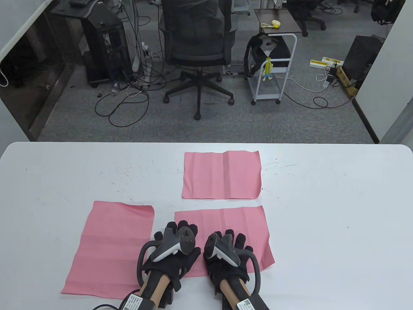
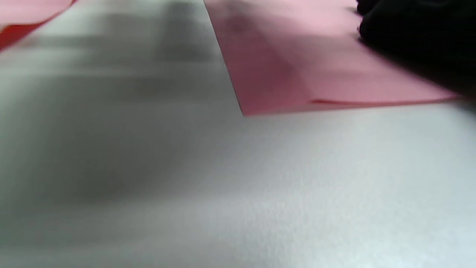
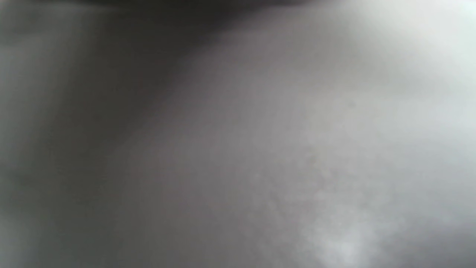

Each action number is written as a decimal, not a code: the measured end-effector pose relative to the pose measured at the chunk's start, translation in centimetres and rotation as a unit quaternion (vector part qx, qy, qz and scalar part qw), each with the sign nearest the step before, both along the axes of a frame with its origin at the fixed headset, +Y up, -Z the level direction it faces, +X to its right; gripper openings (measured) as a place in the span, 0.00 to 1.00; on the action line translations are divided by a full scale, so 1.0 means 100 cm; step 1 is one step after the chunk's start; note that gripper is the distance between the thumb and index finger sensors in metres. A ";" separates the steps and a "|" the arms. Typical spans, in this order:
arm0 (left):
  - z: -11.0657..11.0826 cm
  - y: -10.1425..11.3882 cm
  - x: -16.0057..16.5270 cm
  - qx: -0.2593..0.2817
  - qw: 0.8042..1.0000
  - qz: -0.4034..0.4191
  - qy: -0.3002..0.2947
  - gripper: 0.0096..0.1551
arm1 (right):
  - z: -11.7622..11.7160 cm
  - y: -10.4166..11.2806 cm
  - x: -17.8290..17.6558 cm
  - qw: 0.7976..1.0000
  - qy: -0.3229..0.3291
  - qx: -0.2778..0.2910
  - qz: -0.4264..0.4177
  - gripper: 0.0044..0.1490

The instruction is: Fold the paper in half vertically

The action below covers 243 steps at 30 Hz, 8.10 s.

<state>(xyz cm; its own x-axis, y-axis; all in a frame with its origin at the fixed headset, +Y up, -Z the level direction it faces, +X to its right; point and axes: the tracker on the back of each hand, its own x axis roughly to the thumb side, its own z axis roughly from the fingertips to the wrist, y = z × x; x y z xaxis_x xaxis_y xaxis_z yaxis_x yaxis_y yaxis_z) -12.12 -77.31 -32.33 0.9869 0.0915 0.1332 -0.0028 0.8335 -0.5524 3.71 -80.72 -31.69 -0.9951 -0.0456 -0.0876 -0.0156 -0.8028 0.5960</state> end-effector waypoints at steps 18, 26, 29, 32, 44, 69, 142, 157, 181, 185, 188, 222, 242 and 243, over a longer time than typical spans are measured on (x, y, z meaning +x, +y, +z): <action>0.000 -0.028 0.005 -0.049 0.998 -0.048 -0.011 0.47 | -0.012 0.028 0.025 0.998 -0.014 0.038 -0.043 0.46; -0.001 -0.029 0.004 -0.057 0.998 -0.039 -0.011 0.47 | -0.068 0.054 0.119 0.984 -0.147 0.065 -0.070 0.49; -0.001 -0.029 0.003 -0.059 0.997 -0.038 -0.011 0.47 | -0.081 0.042 0.139 0.981 -0.168 0.045 -0.081 0.51; -0.001 -0.029 0.003 -0.061 0.997 -0.036 -0.011 0.47 | -0.088 0.027 0.147 0.980 -0.173 0.021 -0.098 0.52; -0.002 -0.029 0.003 -0.060 0.997 -0.038 -0.012 0.47 | -0.088 0.013 0.147 0.979 -0.177 0.055 -0.084 0.45; -0.002 -0.030 0.002 -0.057 0.998 -0.037 -0.012 0.47 | -0.028 0.043 0.083 0.806 0.005 -0.014 -0.592 0.42; -0.004 -0.032 -0.001 -0.037 0.998 -0.057 -0.001 0.44 | -0.004 0.034 0.020 0.979 0.126 0.074 -0.139 0.37; -0.004 -0.032 -0.001 -0.038 0.997 -0.062 -0.004 0.45 | -0.046 0.024 0.006 0.991 0.071 0.007 -0.116 0.41; -0.004 -0.033 -0.001 -0.042 0.997 -0.059 -0.003 0.45 | -0.062 0.049 0.020 0.980 0.096 0.062 -0.165 0.40; -0.005 -0.033 -0.001 -0.042 0.997 -0.059 -0.003 0.45 | -0.035 0.062 0.016 0.979 0.159 0.072 -0.104 0.38; -0.005 -0.033 -0.001 -0.042 0.997 -0.058 -0.003 0.45 | -0.025 0.057 0.013 0.978 0.172 0.055 -0.106 0.38; -0.005 -0.034 -0.001 -0.042 0.997 -0.057 -0.002 0.45 | 0.049 0.043 0.019 0.968 0.230 0.019 -0.101 0.36; -0.005 -0.034 -0.002 -0.042 0.998 -0.054 -0.003 0.45 | -0.041 0.013 0.042 0.984 -0.030 0.025 -0.175 0.47; -0.005 -0.034 -0.002 -0.043 0.998 -0.054 -0.003 0.45 | -0.041 0.012 0.041 0.989 -0.016 0.022 -0.146 0.47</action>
